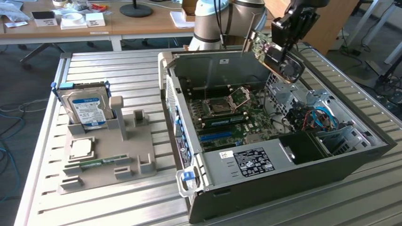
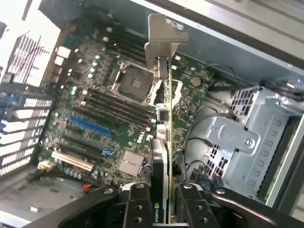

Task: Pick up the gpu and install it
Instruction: 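Insert the gpu into the slot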

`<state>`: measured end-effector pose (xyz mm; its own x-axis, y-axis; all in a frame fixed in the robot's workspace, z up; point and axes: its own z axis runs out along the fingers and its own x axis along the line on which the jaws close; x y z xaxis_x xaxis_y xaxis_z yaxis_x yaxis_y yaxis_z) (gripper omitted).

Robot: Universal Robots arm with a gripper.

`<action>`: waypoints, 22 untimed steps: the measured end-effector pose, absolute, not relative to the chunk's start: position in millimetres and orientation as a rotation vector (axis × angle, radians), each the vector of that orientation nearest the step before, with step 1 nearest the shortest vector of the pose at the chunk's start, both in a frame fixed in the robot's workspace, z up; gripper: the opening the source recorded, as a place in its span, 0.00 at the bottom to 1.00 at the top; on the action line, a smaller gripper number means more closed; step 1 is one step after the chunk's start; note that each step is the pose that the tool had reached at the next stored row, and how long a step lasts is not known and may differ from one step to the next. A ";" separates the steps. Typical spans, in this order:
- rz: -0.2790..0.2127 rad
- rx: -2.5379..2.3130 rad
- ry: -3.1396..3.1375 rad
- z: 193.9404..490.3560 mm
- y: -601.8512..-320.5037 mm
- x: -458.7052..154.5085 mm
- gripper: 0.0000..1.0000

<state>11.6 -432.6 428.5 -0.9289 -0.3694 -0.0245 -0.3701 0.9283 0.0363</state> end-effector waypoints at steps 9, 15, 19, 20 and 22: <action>0.065 -0.837 3.013 427.7 -432.6 11.6 0.26; 0.066 -1.001 2.965 427.3 -432.6 11.6 0.26; 0.067 -1.108 2.928 427.0 -432.6 11.6 0.26; 0.067 -1.135 2.918 427.0 -432.6 11.6 0.26; 0.067 -1.187 2.898 426.8 -432.5 11.6 0.26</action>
<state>11.6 -432.5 426.8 -0.7126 -0.7011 -0.0244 -0.7015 0.7118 0.0363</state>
